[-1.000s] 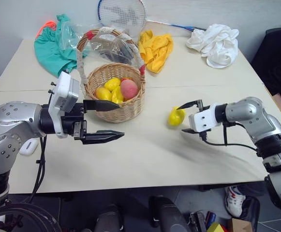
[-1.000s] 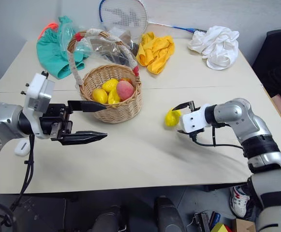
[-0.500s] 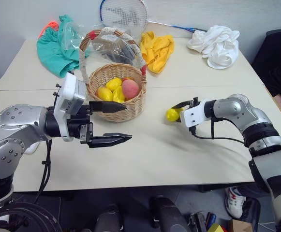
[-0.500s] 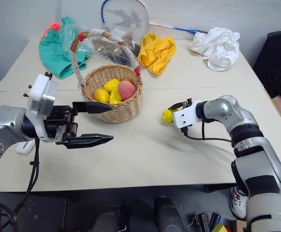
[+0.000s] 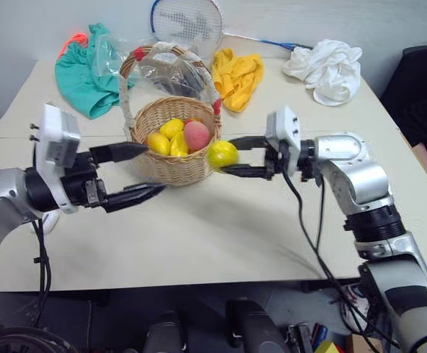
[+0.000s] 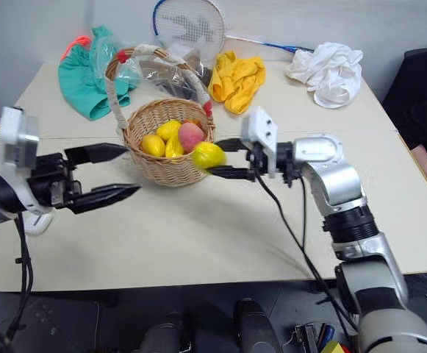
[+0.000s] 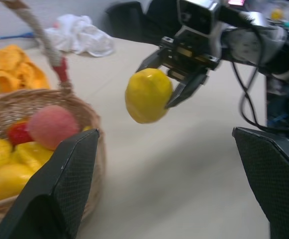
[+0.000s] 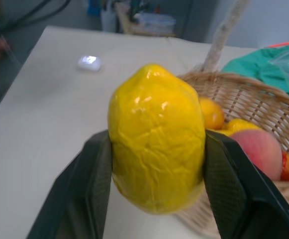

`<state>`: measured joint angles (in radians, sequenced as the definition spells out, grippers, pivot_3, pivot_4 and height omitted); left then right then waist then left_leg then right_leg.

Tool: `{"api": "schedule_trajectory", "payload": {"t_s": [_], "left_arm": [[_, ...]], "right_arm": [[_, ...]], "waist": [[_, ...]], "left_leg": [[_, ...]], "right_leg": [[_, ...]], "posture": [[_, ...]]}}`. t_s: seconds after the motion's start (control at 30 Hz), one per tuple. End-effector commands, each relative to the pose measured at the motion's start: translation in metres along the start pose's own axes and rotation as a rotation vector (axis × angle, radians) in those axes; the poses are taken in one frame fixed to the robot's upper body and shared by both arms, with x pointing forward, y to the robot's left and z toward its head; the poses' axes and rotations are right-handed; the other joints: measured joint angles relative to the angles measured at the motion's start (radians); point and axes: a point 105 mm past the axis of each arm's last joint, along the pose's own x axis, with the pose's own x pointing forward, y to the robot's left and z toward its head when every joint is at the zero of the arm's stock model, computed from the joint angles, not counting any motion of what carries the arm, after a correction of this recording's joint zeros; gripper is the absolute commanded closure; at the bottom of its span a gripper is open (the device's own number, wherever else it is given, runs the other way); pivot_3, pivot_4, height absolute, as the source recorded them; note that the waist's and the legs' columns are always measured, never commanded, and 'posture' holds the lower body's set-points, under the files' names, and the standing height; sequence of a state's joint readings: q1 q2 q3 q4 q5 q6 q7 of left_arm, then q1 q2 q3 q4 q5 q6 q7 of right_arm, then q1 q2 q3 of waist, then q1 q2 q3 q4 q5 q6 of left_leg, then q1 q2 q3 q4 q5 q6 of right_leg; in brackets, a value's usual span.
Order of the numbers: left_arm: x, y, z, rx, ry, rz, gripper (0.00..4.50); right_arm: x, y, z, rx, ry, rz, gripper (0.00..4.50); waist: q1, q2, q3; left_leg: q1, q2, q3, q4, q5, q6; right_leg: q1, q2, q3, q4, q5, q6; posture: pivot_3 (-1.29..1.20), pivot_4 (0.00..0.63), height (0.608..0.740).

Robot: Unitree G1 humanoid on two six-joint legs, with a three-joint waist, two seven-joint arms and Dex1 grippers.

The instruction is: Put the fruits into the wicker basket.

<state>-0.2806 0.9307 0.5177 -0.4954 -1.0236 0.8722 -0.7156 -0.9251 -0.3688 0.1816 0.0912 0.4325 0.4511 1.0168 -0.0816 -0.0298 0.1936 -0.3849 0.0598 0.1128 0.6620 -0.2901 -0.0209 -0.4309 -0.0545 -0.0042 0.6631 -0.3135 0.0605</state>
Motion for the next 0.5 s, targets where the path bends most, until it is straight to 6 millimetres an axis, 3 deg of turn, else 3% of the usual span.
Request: {"api": "schedule_trajectory", "payload": {"t_s": [0.03, 0.17, 0.27, 0.4, 0.5], "left_arm": [[-0.015, 0.005, 0.01, 0.014, -0.039, 0.078, 0.0], [-0.022, 0.008, 0.012, 0.02, -0.052, 0.128, 0.0], [-0.023, 0.01, 0.013, 0.028, -0.057, 0.145, 0.0], [-0.023, 0.009, 0.013, 0.035, -0.053, 0.147, 0.0], [-0.023, 0.007, 0.012, 0.036, -0.052, 0.145, 0.0]], "right_arm": [[0.027, -0.011, 0.03, 0.02, -0.057, -0.111, 2.33], [0.056, -0.035, 0.019, 0.026, 0.005, -0.25, 2.33], [0.069, -0.036, 0.001, 0.053, 0.07, -0.245, 1.45], [0.068, -0.037, 0.0, 0.1, 0.064, -0.246, 0.1], [0.051, -0.033, 0.018, 0.147, -0.008, -0.216, 0.04]], "waist": [[0.001, 0.0, 0.0], [0.01, -0.002, -0.001], [0.015, -0.003, -0.002], [0.018, -0.003, -0.002], [0.02, -0.003, -0.002]], "left_leg": [[-0.001, 0.0, 0.0, 0.0, 0.0, -0.001], [-0.004, 0.0, -0.001, 0.0, -0.001, -0.001], [-0.004, -0.001, -0.001, 0.0, -0.001, 0.001], [-0.005, -0.002, -0.001, 0.0, -0.002, 0.001], [-0.006, -0.001, -0.001, 0.0, -0.002, 0.001]], "right_leg": [[-0.002, 0.0, 0.0, 0.001, -0.001, -0.001], [-0.003, 0.0, -0.002, -0.001, -0.001, -0.002], [-0.002, -0.002, -0.003, -0.002, -0.001, -0.002], [-0.003, -0.002, -0.003, -0.002, -0.001, -0.002], [-0.004, -0.002, -0.004, -0.002, -0.001, -0.002]], "posture": [[0.0, 0.15, 0.74], [0.0, 0.15, 0.74], [0.0, 0.15, 0.74], [0.0, 0.15, 0.74], [0.0, 0.15, 0.74]]}}
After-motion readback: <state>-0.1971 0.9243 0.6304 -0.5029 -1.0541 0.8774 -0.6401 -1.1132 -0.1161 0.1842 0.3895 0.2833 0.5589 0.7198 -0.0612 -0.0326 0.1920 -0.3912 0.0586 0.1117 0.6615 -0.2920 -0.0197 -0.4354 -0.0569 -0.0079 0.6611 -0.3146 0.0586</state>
